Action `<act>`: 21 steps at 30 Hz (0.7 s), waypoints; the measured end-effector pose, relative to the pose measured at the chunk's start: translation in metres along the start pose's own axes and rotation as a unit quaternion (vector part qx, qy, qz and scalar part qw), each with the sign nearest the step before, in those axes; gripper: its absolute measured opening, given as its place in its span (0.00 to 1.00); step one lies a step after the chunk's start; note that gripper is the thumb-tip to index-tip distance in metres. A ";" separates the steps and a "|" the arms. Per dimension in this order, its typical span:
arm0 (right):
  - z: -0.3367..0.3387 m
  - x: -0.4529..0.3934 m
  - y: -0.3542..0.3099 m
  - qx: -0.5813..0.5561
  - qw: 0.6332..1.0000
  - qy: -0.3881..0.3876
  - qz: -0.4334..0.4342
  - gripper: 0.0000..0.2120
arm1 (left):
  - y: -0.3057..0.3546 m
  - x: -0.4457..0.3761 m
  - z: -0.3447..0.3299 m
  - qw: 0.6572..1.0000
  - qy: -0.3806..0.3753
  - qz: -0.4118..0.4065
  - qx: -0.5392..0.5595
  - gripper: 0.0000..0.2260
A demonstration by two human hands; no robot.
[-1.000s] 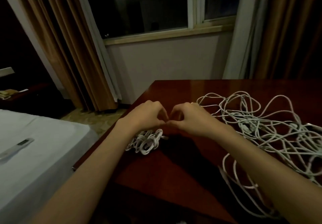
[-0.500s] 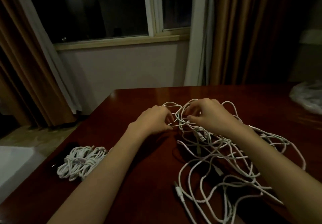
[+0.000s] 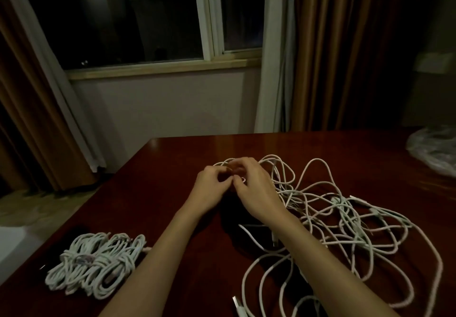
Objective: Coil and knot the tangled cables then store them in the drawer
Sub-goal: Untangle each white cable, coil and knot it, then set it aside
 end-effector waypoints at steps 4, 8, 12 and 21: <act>0.002 0.003 0.003 0.003 1.000 -0.027 -0.005 0.16 | -0.002 0.004 0.006 0.984 0.067 0.034 0.159 0.08; 0.001 0.010 0.012 -0.041 0.995 -0.089 -0.035 0.19 | 0.007 0.009 0.010 0.929 0.084 0.078 0.352 0.08; -0.002 0.011 0.014 0.031 0.994 -0.103 0.000 0.09 | 0.005 0.010 0.016 0.851 0.107 0.106 0.503 0.08; 0.000 0.013 0.007 0.040 0.996 -0.081 0.018 0.13 | 0.019 0.015 -0.030 0.922 -0.097 0.068 0.370 0.19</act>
Point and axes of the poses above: each hand's wrist, its own x-axis away from the middle knuckle, its own z-axis out of the back of the hand, y = z × x, the point moved 7 cm from there along -x, towards the middle knuckle, and after that the axes turned 1 degree about z, right-handed, at the moved point
